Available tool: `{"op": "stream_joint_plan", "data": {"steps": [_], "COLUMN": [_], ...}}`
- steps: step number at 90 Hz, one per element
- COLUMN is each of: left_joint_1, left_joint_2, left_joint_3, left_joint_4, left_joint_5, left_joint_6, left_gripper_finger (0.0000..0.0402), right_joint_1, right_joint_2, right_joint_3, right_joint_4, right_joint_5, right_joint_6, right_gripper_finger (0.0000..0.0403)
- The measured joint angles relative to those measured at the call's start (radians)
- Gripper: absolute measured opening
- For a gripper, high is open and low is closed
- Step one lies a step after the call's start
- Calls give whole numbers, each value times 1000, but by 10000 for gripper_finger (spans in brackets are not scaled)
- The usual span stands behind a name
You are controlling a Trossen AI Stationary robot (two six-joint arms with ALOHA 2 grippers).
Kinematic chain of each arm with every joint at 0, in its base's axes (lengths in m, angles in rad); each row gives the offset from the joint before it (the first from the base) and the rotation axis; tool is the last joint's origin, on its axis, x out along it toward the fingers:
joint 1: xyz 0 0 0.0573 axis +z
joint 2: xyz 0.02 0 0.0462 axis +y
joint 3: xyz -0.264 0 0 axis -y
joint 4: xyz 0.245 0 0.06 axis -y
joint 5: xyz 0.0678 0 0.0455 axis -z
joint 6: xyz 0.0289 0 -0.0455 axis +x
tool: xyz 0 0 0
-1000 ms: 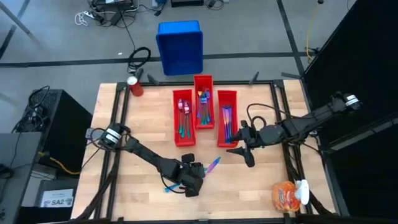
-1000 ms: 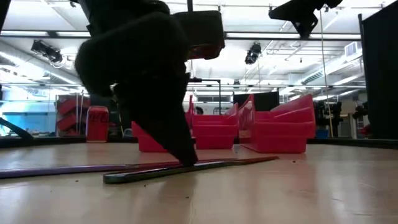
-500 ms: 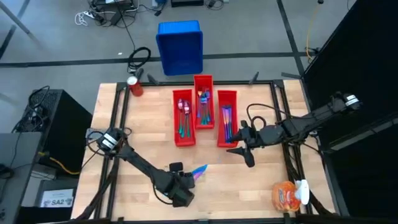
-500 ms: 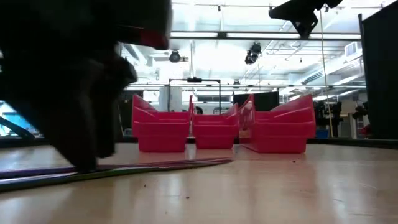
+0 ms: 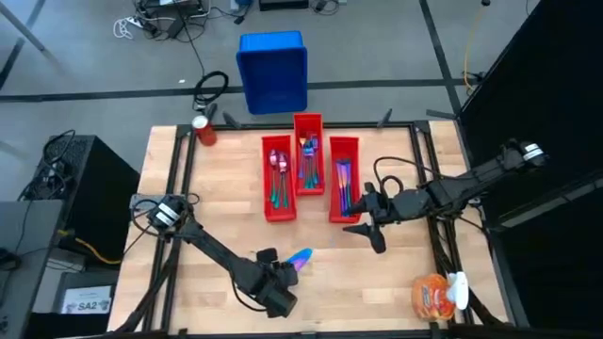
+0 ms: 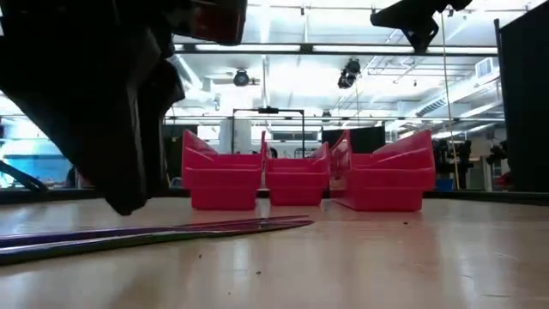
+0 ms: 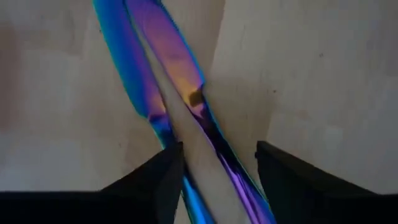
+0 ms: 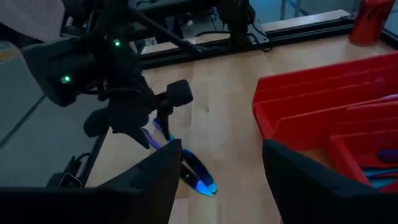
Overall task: Sort silverware
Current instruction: Put the iridescent knife into the right orange bin
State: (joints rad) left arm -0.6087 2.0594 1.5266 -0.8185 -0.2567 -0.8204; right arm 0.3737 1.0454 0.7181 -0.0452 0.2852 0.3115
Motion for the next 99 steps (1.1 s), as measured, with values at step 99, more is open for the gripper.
{"op": "stream_joint_plan", "data": {"steps": [99], "left_joint_1": [84], "left_joint_2": [-13], "left_joint_3": [-187], "left_joint_4": [146], "left_joint_5": [133], "left_joint_6": [-152], "left_gripper_finger": [249], "right_joint_1": [30], "right_joint_2": [0], "right_joint_3": [0], "right_joint_4": [-8], "right_joint_5": [1], "right_joint_6": [0], "right_gripper_finger": [249]}}
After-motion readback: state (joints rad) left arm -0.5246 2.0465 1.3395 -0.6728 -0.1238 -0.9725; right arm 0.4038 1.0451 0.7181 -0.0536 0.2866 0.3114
